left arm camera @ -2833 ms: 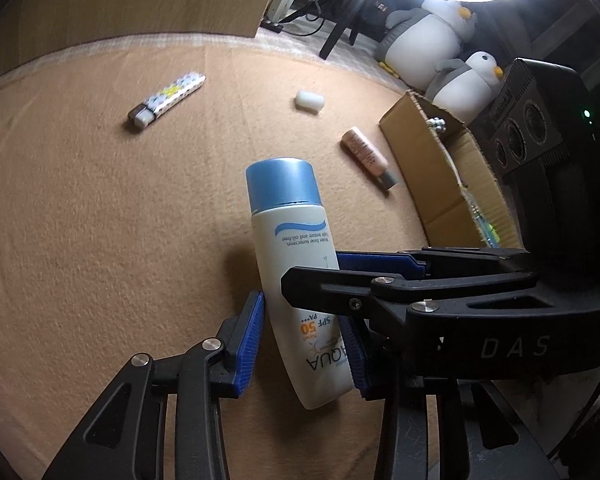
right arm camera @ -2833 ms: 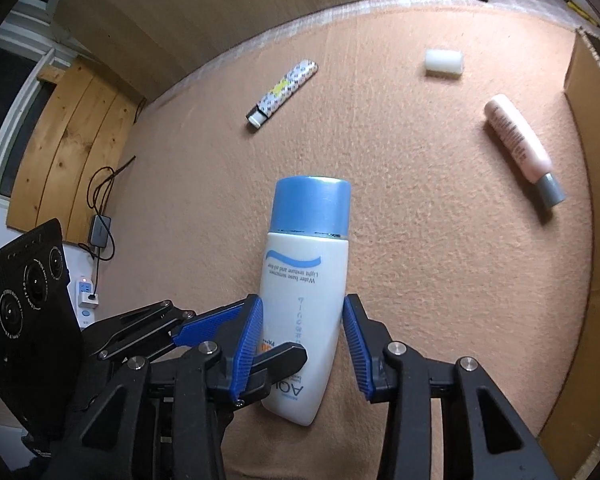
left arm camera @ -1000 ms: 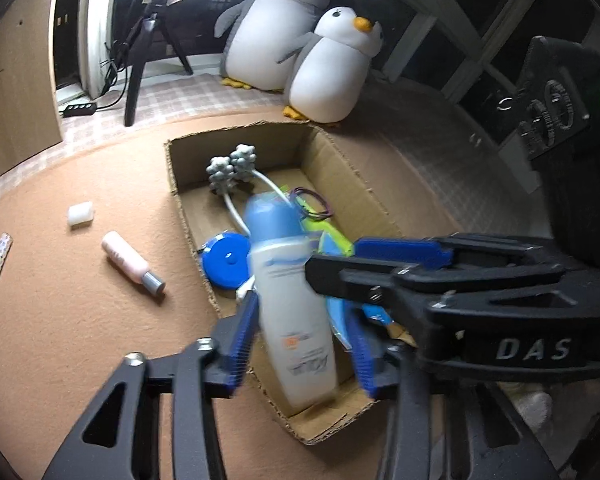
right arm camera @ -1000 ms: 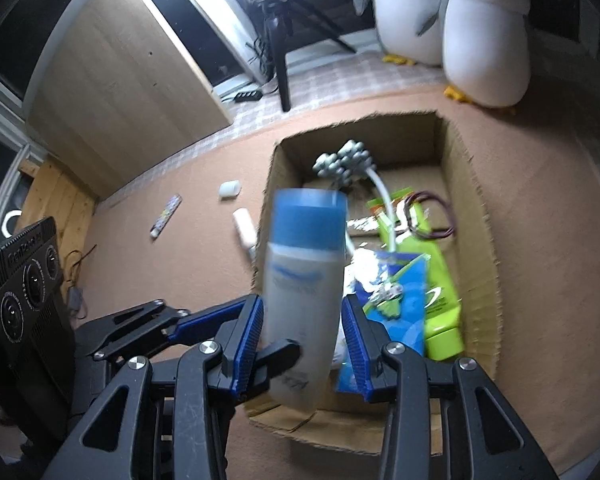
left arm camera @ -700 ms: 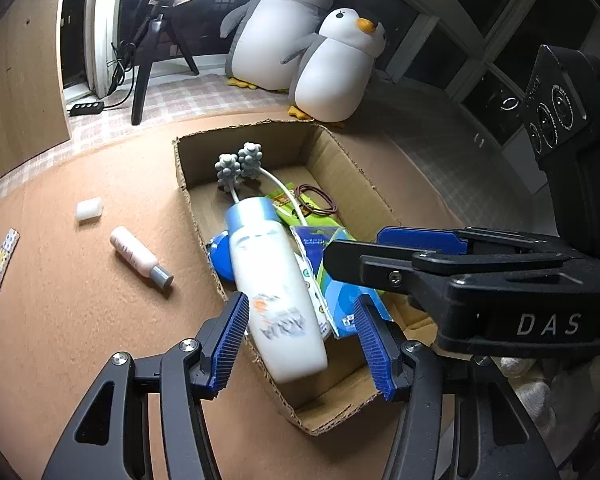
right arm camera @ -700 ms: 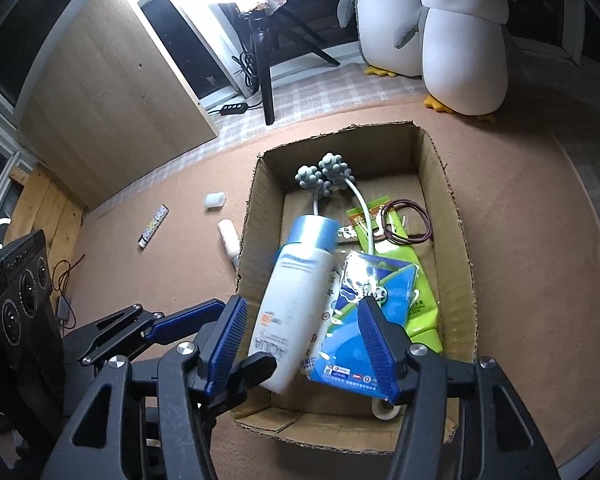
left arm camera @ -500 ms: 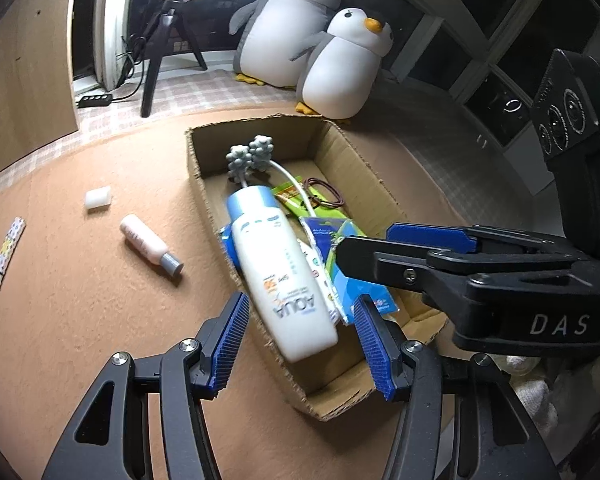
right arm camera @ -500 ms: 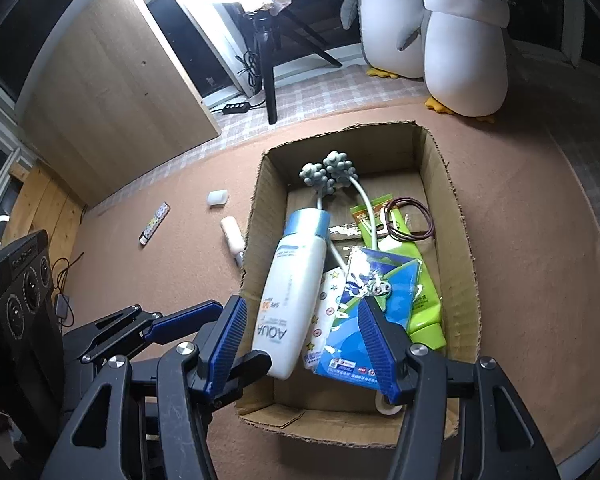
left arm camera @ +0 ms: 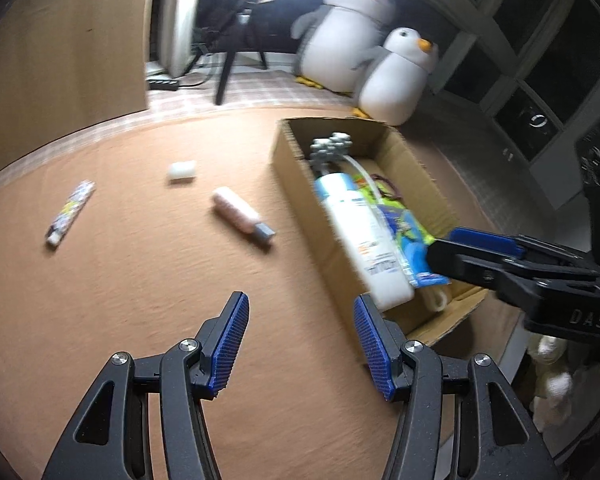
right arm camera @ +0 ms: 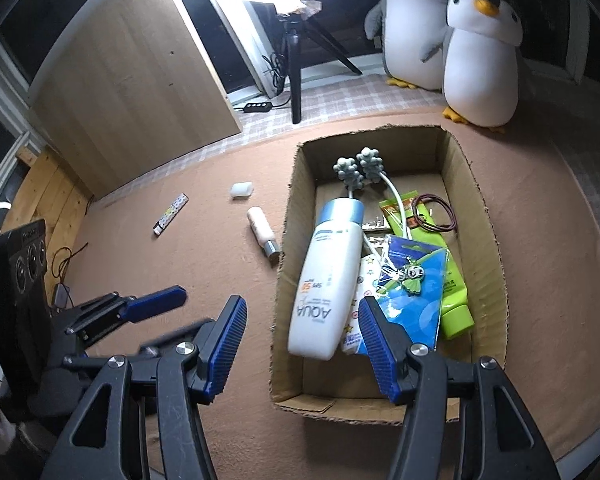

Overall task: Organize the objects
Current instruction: 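Withdraw both open tools from the box, then move the left tool toward the white foam piece on the floor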

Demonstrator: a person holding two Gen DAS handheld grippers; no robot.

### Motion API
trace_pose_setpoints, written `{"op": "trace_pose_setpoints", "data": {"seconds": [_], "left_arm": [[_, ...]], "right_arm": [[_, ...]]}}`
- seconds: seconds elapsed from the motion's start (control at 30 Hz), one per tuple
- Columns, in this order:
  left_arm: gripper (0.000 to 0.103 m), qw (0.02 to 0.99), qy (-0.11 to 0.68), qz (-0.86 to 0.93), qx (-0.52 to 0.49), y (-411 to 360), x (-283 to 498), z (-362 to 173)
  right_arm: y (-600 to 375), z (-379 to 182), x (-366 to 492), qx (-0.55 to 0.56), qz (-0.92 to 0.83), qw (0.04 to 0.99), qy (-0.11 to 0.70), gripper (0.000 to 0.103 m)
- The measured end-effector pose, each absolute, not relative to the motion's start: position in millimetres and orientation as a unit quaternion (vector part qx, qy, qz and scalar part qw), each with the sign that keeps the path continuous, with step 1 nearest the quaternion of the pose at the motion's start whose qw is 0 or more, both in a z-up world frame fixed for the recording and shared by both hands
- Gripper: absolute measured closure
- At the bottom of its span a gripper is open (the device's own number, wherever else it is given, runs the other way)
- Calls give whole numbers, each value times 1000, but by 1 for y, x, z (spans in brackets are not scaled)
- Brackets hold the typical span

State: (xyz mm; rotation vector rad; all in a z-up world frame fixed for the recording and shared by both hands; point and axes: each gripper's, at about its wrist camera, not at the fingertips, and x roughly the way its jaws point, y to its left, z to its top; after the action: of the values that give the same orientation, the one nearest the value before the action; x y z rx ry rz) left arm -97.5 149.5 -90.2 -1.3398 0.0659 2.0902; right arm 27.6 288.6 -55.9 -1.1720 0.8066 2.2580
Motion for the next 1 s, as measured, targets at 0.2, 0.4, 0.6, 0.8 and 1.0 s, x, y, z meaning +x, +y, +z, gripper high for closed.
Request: {"op": "trace_pose_setpoints", "data": {"seconds": [0.2,0.4,0.6,0.8,1.0], "left_arm": [[45,290,17,805,-517,106,-111,-95],[45,262,6,810,-524,67,-125,-99],[45,246,2,815,-524,42,-140,-98],[45,230,-5,820,-523,23,-159,-96],[45,213,-11,825,-524,10,-187,-94]], "right_arm": [[262,-50,20,-431,829,247,255,49],[242,-48,13,-431,833,261,228,49],[230,-49,9,-427,834,280,209,49],[225,-52,12,-415,834,286,225,49],[222,-54,14,-418,829,297,225,49]]}}
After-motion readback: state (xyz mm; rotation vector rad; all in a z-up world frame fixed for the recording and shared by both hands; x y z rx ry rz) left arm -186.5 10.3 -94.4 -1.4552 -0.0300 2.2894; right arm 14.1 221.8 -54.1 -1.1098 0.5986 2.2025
